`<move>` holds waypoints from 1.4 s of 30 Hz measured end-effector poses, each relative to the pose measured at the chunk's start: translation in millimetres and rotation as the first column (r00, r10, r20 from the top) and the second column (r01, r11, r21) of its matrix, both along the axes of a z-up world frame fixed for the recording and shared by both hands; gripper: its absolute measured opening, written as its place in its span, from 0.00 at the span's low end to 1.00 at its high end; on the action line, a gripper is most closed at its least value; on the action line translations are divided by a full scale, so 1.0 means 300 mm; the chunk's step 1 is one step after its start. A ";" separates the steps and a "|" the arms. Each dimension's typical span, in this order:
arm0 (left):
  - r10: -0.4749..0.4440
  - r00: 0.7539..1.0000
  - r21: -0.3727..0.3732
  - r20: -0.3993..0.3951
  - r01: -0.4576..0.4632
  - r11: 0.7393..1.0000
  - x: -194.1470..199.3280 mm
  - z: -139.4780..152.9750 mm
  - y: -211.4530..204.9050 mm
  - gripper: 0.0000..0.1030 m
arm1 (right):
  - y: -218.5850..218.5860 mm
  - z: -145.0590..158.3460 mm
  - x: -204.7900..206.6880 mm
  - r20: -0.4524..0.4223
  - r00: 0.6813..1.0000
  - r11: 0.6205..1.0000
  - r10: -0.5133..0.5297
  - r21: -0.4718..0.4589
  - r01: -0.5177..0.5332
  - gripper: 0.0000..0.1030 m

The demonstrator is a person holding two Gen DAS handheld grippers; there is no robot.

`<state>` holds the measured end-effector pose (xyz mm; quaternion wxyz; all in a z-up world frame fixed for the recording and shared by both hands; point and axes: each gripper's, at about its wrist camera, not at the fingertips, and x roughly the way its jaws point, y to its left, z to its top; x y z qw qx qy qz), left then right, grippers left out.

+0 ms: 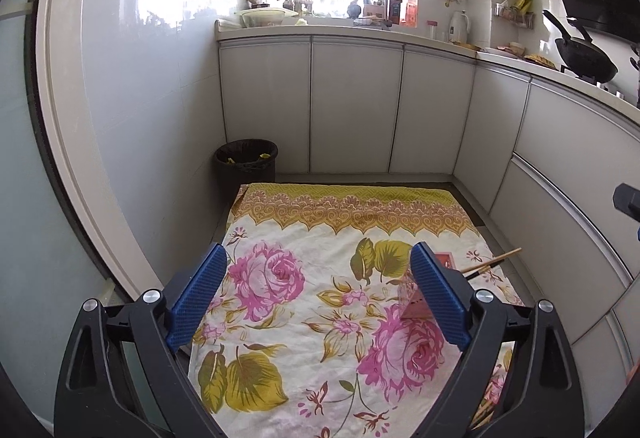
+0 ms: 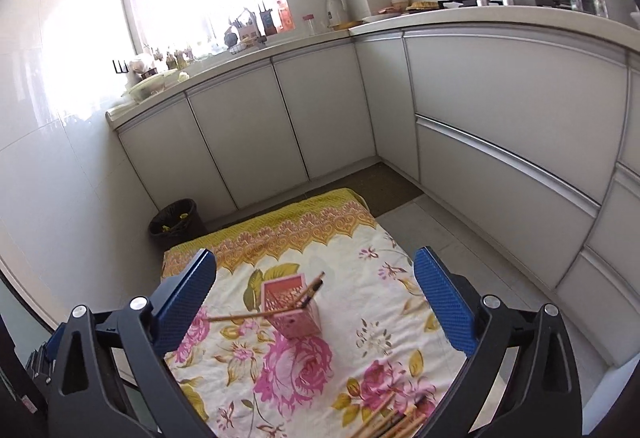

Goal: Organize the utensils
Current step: 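Move both tools back to the chopstick bundle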

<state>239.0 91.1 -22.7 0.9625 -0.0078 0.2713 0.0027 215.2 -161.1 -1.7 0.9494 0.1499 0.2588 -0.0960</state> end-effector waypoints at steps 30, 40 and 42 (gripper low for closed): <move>-0.399 0.853 0.089 -0.337 0.450 0.888 -0.244 -0.267 -0.529 0.92 | -0.203 -0.386 -0.572 -0.265 0.962 0.997 -0.058 0.032 0.069 0.93; -0.463 0.611 -0.001 -0.642 0.603 0.798 -0.048 -0.555 -0.733 0.92 | -0.234 -0.498 -0.595 -0.362 0.931 0.995 -0.045 0.066 0.074 0.93; -0.463 0.577 -0.015 -0.673 0.615 0.788 -0.019 -0.594 -0.758 0.91 | -0.236 -0.510 -0.592 -0.374 0.927 0.995 -0.041 0.070 0.072 0.93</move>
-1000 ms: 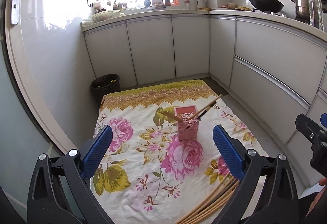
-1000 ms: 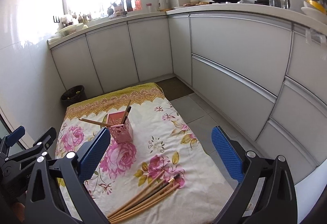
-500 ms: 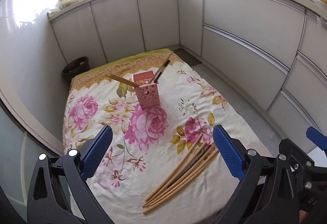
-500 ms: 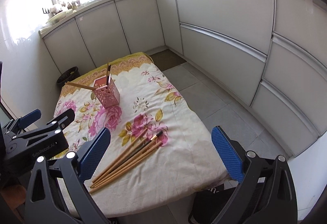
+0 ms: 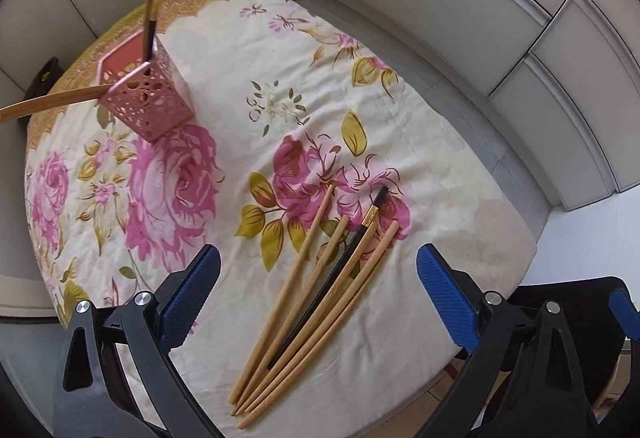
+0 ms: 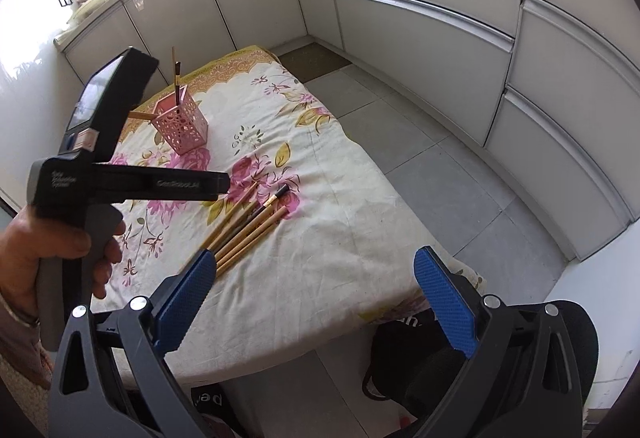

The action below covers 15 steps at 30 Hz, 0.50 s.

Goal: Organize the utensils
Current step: 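Move both tools back to the chopstick bundle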

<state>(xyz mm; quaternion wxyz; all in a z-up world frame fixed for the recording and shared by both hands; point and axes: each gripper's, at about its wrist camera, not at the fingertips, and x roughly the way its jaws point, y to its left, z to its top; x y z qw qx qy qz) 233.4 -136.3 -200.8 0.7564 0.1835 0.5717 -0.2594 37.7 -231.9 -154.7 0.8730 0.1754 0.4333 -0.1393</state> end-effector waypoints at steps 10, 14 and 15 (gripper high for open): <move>-0.018 0.993 0.071 -0.119 0.027 0.997 0.114 -0.161 -0.059 0.52 | -0.008 -0.056 0.019 -0.059 0.998 1.000 0.011 0.029 -0.009 0.93; -0.036 0.988 0.069 -0.149 0.046 0.997 0.140 -0.198 -0.073 0.35 | -0.010 -0.063 0.030 -0.068 0.998 1.000 0.011 0.022 -0.009 0.93; -0.040 0.986 0.065 -0.159 0.051 0.997 0.145 -0.209 -0.082 0.33 | -0.014 -0.067 0.033 -0.071 0.997 1.000 0.008 0.025 -0.007 0.93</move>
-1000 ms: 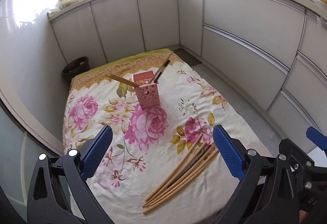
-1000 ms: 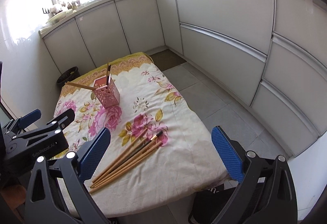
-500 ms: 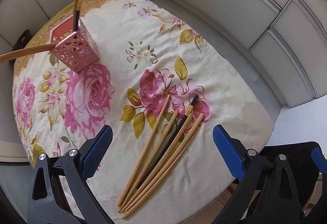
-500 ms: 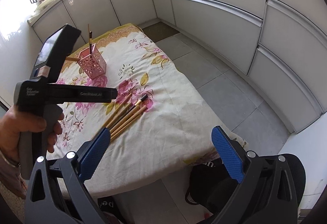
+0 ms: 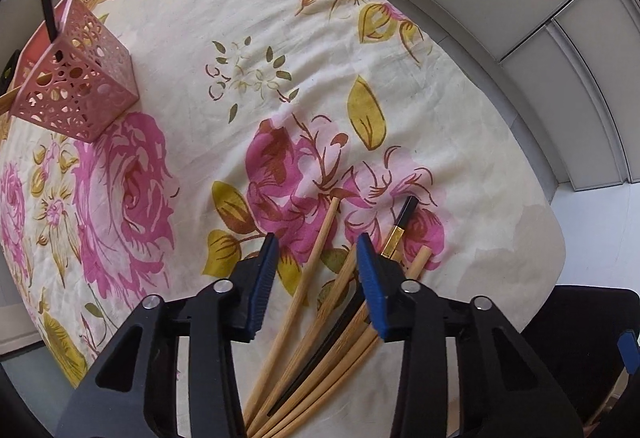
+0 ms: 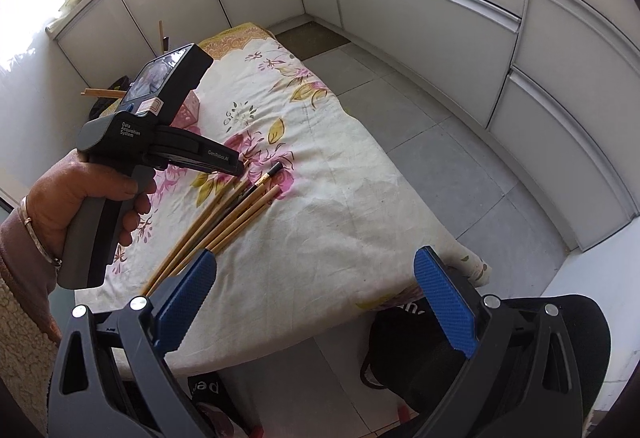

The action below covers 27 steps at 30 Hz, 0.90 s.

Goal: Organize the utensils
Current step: 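Move both tools back to the chopstick bundle, then grasp a wooden chopstick with the left tool while the right tool grasps another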

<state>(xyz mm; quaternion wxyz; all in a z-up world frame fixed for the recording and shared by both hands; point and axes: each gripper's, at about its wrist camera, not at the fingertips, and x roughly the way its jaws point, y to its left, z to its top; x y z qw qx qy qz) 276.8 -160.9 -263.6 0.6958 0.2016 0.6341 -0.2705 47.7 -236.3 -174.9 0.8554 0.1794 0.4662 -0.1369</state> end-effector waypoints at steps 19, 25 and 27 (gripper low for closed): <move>-0.031 0.997 -0.007 0.071 0.032 0.999 0.011 -0.064 0.004 0.06 | -0.009 -0.039 0.079 -0.054 0.998 0.998 -0.013 0.065 0.016 0.93; 0.048 0.987 -0.128 0.154 -0.028 0.991 -0.023 0.081 0.206 0.05 | -0.051 -0.082 0.200 -0.076 0.994 0.987 -0.081 0.131 0.091 0.93; 0.071 0.979 -0.162 0.189 -0.040 0.986 -0.041 0.142 0.271 0.04 | -0.071 -0.127 0.243 -0.122 0.986 0.974 -0.113 0.181 0.134 0.91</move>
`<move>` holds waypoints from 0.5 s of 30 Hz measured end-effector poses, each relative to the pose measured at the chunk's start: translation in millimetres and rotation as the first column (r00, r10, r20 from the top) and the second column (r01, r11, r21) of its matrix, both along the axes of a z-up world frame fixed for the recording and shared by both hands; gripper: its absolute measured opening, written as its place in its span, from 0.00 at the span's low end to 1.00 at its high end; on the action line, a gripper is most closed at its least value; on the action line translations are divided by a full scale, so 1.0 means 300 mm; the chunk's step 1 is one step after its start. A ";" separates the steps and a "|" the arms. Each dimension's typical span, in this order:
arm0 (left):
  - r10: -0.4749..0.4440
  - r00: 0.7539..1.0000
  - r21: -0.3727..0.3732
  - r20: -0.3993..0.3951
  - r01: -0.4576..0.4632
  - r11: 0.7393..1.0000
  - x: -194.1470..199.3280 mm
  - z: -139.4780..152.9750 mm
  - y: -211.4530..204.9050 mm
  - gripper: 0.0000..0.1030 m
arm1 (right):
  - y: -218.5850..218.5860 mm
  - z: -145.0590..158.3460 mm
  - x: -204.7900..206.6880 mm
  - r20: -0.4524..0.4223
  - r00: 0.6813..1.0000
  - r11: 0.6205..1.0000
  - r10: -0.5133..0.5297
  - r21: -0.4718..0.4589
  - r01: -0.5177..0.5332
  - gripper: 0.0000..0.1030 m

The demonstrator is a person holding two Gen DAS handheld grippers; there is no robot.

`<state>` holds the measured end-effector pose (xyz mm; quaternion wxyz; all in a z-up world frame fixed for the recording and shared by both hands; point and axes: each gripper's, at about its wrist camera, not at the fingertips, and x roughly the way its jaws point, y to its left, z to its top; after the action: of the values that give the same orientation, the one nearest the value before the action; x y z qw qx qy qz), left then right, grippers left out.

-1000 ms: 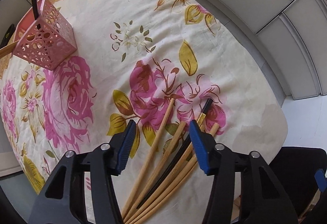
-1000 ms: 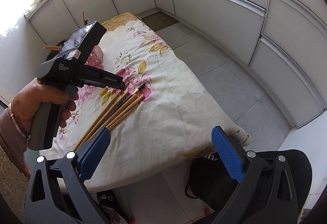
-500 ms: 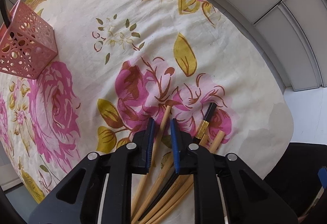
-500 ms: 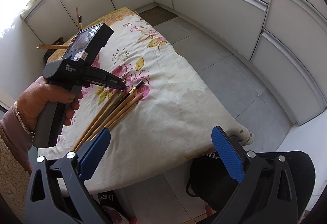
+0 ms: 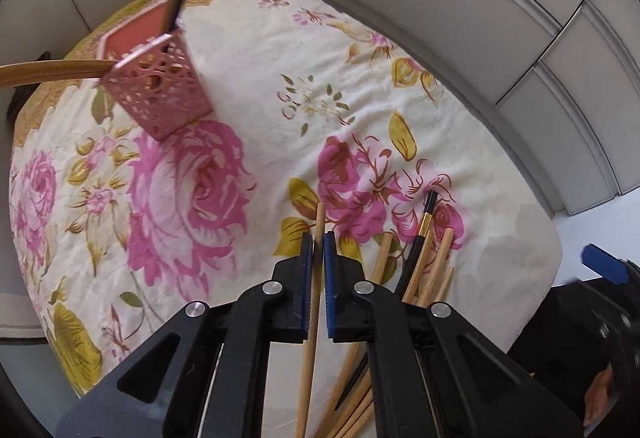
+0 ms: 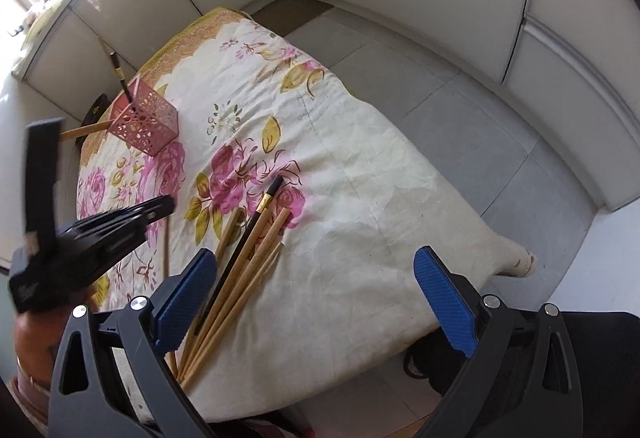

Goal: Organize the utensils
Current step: 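Grasp a wooden chopstick with the left tool while the right tool grasps another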

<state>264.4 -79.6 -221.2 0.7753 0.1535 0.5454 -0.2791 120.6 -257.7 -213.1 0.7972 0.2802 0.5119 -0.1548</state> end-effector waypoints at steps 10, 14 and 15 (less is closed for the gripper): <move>0.052 0.995 -0.173 0.090 -0.036 0.984 -0.081 0.223 0.166 0.04 | 0.019 -0.205 0.106 -0.252 0.964 0.960 -0.087 0.238 0.149 0.46; 0.042 0.994 -0.198 0.099 -0.022 0.980 -0.095 0.233 0.170 0.04 | 0.049 -0.223 0.138 -0.300 0.949 0.959 -0.097 0.227 0.170 0.46; 0.040 0.994 -0.203 0.101 -0.019 0.979 -0.096 0.237 0.174 0.04 | 0.052 -0.228 0.143 -0.307 0.946 0.956 -0.105 0.231 0.181 0.46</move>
<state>235.5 -27.5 -150.0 0.8184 0.0803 0.4750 -0.3132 163.6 -242.0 -281.5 0.6566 0.3917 0.6174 -0.1848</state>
